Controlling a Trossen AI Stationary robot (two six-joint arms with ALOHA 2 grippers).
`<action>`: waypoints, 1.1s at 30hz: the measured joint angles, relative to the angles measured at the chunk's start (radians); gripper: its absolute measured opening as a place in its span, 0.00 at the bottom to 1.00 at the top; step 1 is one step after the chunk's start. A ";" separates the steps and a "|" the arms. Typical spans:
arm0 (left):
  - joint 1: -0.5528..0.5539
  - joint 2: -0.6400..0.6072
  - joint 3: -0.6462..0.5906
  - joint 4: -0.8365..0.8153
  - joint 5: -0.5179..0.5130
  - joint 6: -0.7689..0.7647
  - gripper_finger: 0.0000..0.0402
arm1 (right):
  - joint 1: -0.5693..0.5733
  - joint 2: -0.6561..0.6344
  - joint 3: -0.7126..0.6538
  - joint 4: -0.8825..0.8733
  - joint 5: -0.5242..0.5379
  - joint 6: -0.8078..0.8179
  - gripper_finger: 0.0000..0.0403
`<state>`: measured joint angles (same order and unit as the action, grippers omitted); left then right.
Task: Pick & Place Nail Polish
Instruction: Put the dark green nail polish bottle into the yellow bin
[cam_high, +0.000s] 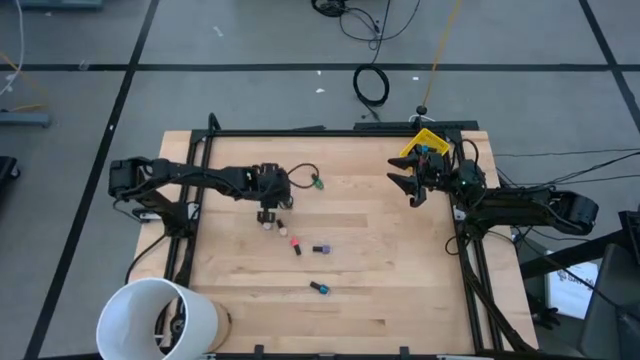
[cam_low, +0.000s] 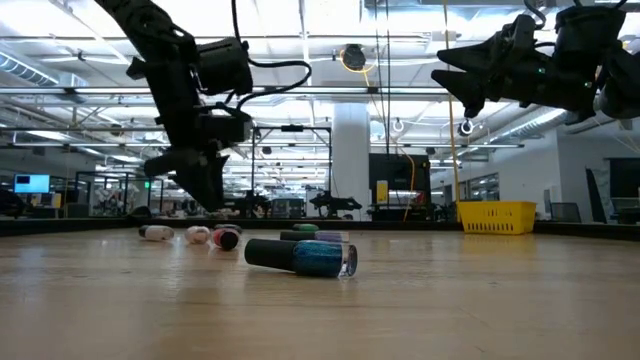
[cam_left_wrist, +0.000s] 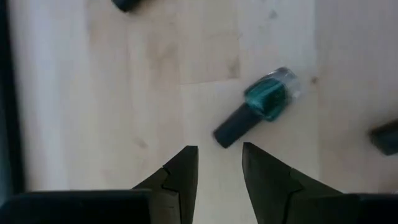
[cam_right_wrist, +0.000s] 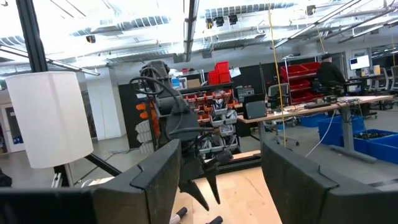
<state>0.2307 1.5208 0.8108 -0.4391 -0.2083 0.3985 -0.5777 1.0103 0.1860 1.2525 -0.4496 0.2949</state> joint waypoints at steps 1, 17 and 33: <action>0.011 0.000 0.000 0.005 0.027 0.002 0.31 | 0.000 0.000 0.000 -0.001 0.000 0.000 0.52; 0.080 0.104 0.000 0.058 0.137 0.279 0.31 | 0.000 0.000 0.000 -0.010 -0.001 -0.012 0.52; 0.112 0.166 0.002 0.100 0.274 0.159 0.27 | 0.000 0.000 0.000 -0.020 0.000 -0.023 0.52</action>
<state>0.3429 1.6867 0.8128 -0.3389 0.0657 0.5579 -0.5777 1.0104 0.1860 1.2324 -0.4500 0.2722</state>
